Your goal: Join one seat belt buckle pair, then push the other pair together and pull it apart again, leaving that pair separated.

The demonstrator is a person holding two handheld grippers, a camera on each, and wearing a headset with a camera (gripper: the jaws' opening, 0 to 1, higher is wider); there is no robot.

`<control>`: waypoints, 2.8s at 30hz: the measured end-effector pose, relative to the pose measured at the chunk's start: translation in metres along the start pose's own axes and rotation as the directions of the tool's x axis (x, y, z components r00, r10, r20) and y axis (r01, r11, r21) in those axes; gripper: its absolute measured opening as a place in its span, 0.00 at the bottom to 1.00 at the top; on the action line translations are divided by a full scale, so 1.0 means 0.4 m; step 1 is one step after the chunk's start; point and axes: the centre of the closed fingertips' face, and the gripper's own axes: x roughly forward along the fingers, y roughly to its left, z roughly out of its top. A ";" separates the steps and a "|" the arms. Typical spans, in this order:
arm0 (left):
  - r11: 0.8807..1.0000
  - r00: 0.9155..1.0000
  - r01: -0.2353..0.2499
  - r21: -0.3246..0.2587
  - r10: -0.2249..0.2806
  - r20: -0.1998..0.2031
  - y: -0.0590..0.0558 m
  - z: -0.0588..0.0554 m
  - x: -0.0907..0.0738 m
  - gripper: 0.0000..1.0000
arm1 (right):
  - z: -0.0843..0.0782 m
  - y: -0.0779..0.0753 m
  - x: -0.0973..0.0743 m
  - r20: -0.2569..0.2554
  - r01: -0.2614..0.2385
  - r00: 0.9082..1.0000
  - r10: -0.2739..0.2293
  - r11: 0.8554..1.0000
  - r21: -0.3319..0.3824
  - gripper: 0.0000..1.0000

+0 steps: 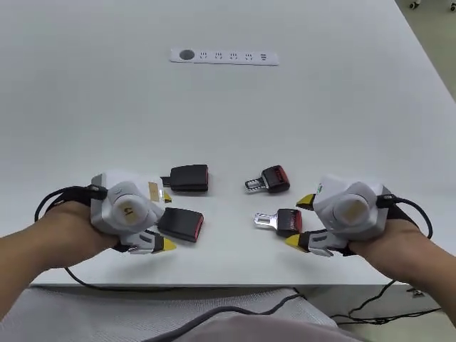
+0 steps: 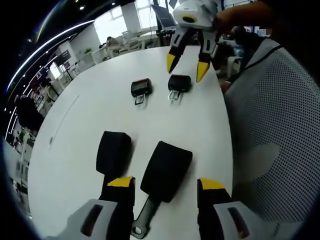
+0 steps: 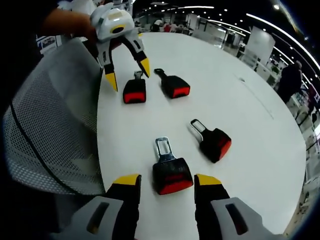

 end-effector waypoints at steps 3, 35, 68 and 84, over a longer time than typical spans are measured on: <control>1.000 1.000 0.018 0.025 -0.017 -0.021 -0.007 -0.005 0.009 0.50 | -0.008 0.001 0.003 -0.021 -0.013 1.000 0.013 1.000 -0.011 0.40; 0.993 0.991 0.110 0.051 -0.106 -0.081 -0.004 -0.008 0.046 0.36 | -0.015 0.014 0.043 -0.085 -0.165 0.984 0.158 0.982 -0.088 0.33; 0.992 0.990 0.120 0.049 -0.116 -0.079 -0.015 0.009 0.044 0.33 | 0.132 0.111 0.134 -0.026 -0.201 0.980 0.200 0.971 -0.129 0.32; 0.990 0.989 0.134 0.041 -0.131 -0.076 -0.016 0.015 0.050 0.33 | 0.159 0.120 0.146 -0.032 -0.212 0.977 0.209 0.962 -0.172 0.32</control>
